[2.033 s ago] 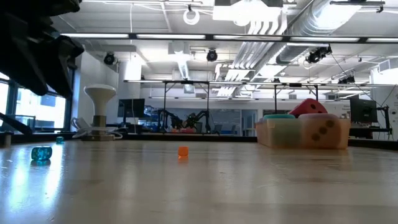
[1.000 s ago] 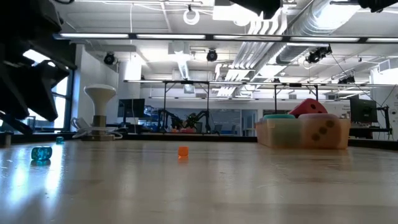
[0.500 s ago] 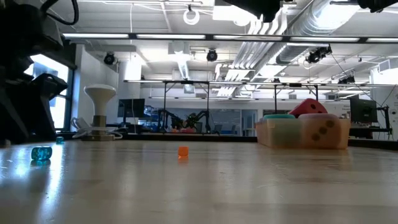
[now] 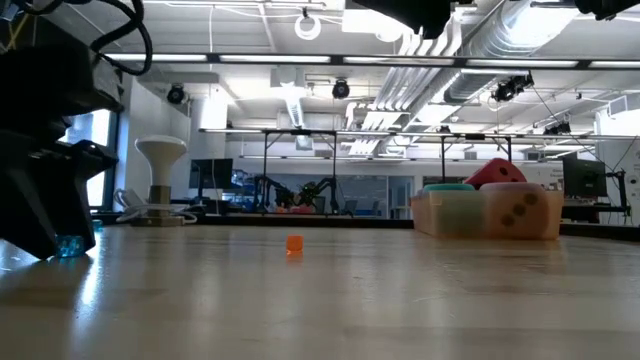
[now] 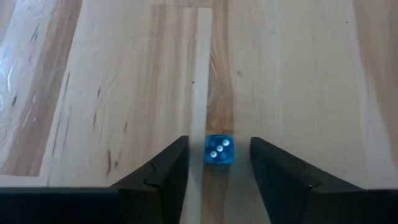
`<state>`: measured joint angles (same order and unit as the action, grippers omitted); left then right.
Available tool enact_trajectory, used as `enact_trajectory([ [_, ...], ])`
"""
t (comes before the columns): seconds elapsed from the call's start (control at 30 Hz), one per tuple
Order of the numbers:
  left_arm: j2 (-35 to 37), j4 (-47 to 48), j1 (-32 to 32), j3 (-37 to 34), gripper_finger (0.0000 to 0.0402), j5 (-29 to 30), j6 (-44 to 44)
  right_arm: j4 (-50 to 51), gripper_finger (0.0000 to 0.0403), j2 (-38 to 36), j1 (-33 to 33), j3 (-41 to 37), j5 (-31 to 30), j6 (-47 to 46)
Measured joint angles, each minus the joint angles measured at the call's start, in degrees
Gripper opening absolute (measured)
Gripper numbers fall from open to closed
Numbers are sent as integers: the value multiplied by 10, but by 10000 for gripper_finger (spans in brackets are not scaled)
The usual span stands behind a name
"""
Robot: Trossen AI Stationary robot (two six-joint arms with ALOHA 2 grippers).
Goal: Pick & Place Dice
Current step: Put the light blue small die into the orange bin
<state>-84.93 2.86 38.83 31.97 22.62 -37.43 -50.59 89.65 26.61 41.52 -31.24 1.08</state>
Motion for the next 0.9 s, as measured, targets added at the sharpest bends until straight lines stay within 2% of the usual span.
enact_trajectory([
  [0.27, 0, 7, -1, 0, 48, 0, -3, 3, 379, 0, 0, 0, 3, -2],
  [0.43, 3, 8, -1, 4, 39, 3, 26, 9, 379, 0, 0, 0, 3, -45],
  [0.57, 37, 6, -2, 27, 39, 57, 168, 12, 379, 0, -2, 0, 11, -135],
  [0.67, 61, -5, -2, 52, 39, 149, 335, 37, 379, 0, -13, 0, 17, -266],
  [0.77, 66, -79, -6, 74, 39, 237, 486, 83, 379, 0, -35, 0, 21, -387],
  [0.83, 65, -147, -18, 79, 39, 239, 561, 106, 379, 2, -49, 0, 43, -426],
  [0.9, 64, -190, -31, 79, 39, 215, 597, 102, 379, 16, -59, 0, 65, -449],
])
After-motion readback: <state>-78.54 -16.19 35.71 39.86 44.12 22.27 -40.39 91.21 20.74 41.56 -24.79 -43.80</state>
